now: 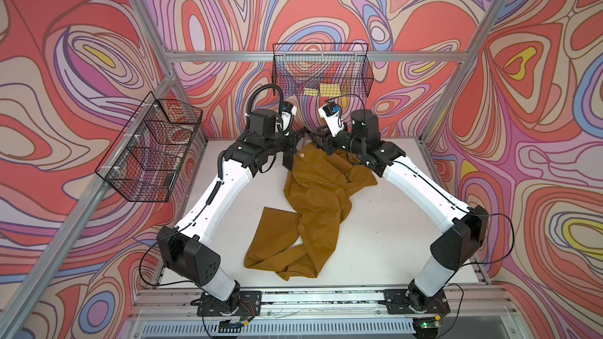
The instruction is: Remove the belt from the trousers
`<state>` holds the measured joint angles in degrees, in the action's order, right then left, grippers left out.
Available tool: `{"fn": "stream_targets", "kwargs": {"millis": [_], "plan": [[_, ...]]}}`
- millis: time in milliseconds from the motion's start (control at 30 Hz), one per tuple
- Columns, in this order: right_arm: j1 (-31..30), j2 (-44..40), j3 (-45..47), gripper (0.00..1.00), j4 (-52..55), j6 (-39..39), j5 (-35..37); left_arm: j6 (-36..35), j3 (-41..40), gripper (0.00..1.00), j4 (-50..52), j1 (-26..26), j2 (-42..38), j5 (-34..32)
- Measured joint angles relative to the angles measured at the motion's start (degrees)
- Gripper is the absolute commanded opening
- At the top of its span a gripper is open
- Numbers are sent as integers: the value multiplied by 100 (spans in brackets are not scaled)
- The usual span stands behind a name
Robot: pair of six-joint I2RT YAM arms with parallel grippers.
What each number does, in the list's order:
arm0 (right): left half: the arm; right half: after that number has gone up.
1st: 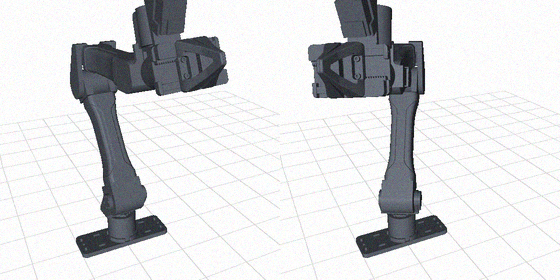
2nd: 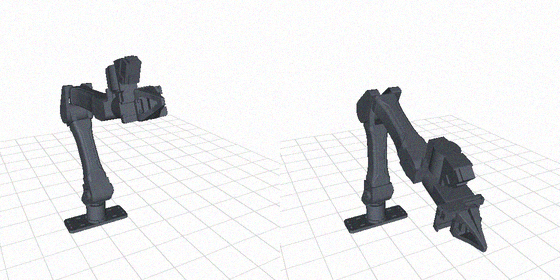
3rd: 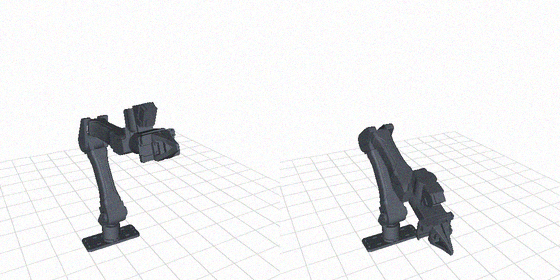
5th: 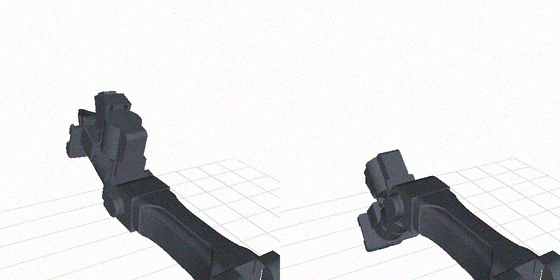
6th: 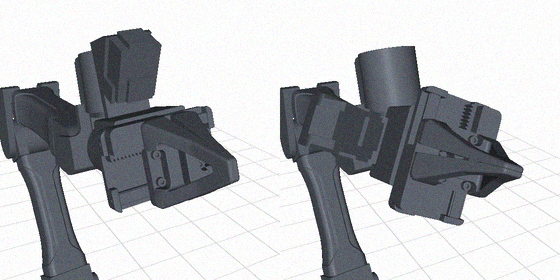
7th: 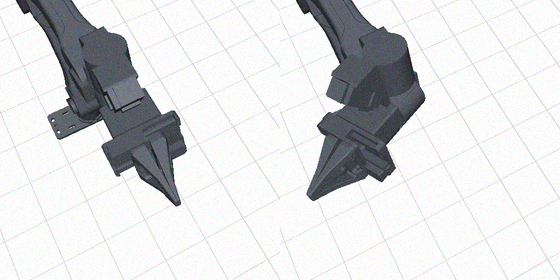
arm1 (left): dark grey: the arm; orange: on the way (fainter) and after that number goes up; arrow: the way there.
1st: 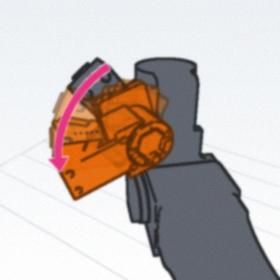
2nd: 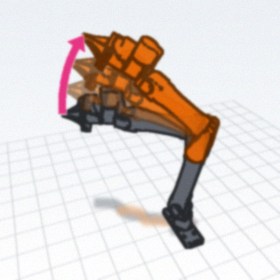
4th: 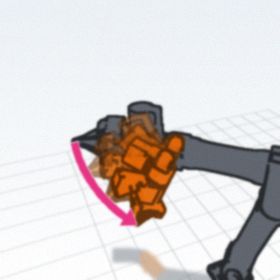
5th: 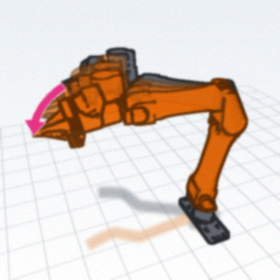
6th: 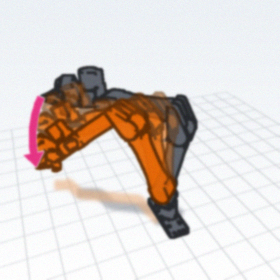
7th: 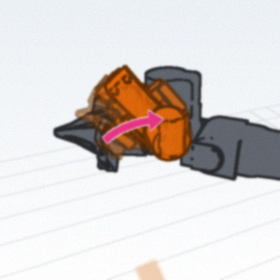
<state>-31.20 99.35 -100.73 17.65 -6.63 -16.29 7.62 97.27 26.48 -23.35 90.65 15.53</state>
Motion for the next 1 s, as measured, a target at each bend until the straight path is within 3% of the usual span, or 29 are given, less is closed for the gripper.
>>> {"fn": "stream_targets", "kwargs": {"millis": [167, 500, 800, 1000], "plan": [[0, 173, -249, 30, 175, -356, 33, 105, 92, 0, 98, 0, 48, 76], [0, 621, -680, 29, 352, -588, 39, 212, 216, 0, 127, 7, 173, 140], [9, 667, -772, 3, 387, -737, 76, 262, 216, 0, 160, 9, 173, 166], [9, 669, -772, 2, 407, -748, 72, 306, 216, 0, 162, 9, 175, 192]]}}
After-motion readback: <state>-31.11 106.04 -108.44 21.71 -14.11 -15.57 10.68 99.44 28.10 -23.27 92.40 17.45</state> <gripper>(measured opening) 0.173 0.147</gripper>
